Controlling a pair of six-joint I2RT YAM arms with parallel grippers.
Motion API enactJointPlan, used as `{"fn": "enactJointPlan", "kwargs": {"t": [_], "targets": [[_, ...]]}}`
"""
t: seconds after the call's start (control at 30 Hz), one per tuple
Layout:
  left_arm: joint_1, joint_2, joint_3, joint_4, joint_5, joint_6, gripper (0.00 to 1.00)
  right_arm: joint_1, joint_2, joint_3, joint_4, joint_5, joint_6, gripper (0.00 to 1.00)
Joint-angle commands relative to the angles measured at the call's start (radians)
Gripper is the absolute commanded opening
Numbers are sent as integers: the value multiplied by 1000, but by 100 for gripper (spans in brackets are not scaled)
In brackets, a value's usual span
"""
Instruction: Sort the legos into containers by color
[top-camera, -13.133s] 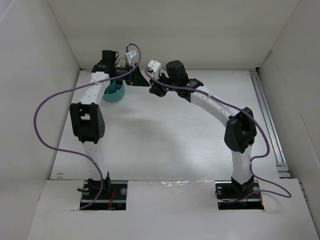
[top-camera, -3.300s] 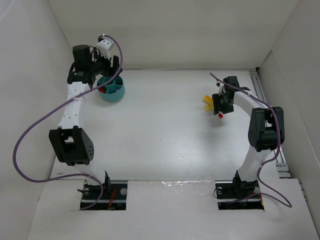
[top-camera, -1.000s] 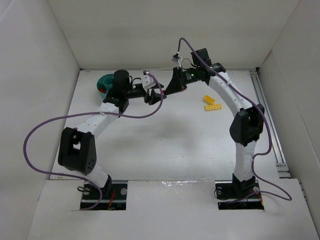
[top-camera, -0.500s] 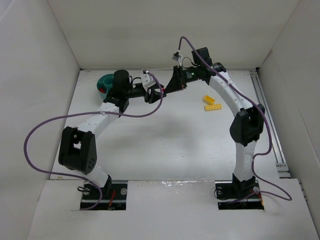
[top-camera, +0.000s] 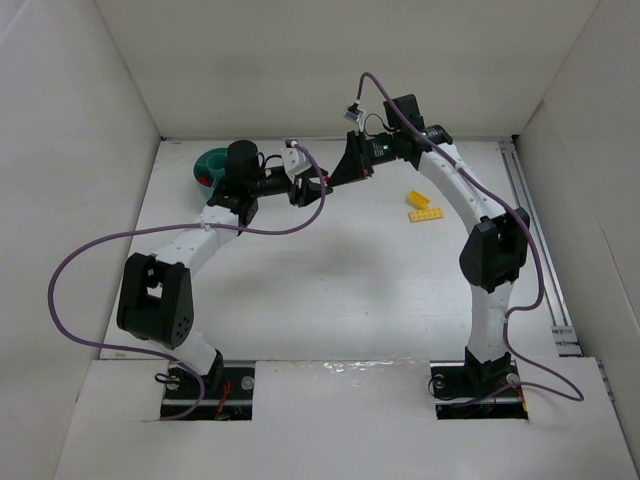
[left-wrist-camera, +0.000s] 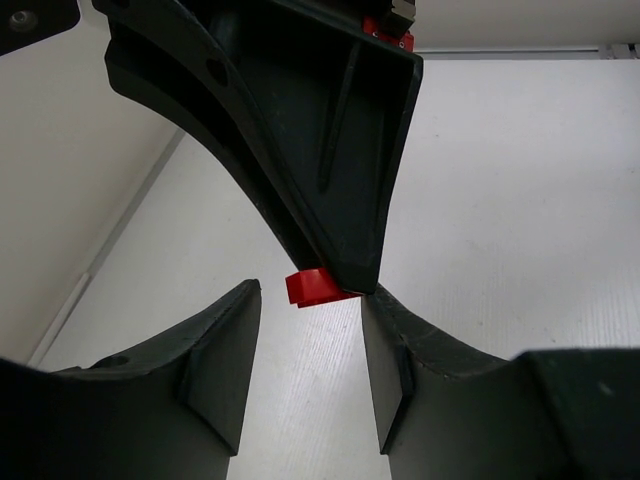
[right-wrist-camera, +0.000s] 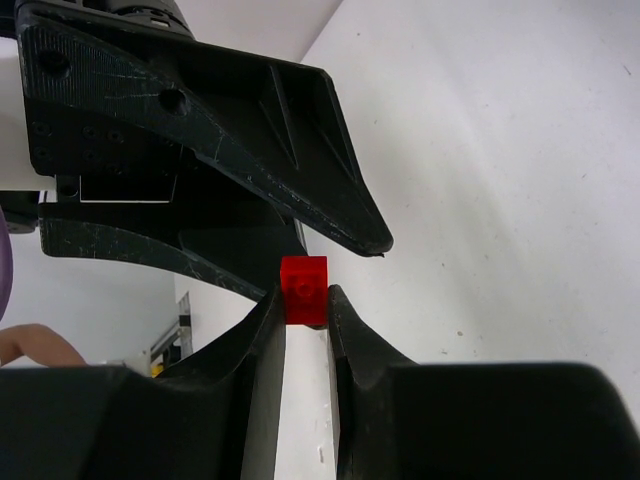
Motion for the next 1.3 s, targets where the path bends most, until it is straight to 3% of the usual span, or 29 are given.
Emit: {"fn": "enactJointPlan", "kwargs": {"t": [0.0,0.3,0.93,1.1,1.27], "targets": [[-8,-58,-9,101,-2,-8,42,12,-12,22,16,-4,0,1],[-8,-78,-19,110,-25,1,49,12,-3,13,7,-4,0,1],[-17,-105,-19,119,-25,1,47,12,16,4,7,23,0,1],[-17,-105,-19,128,-25,1,42,12,16,-6,-2,33,-11,1],[-27,-125,-19,128,-25,12,54,12,25,-15,-11,43,-29,1]]}}
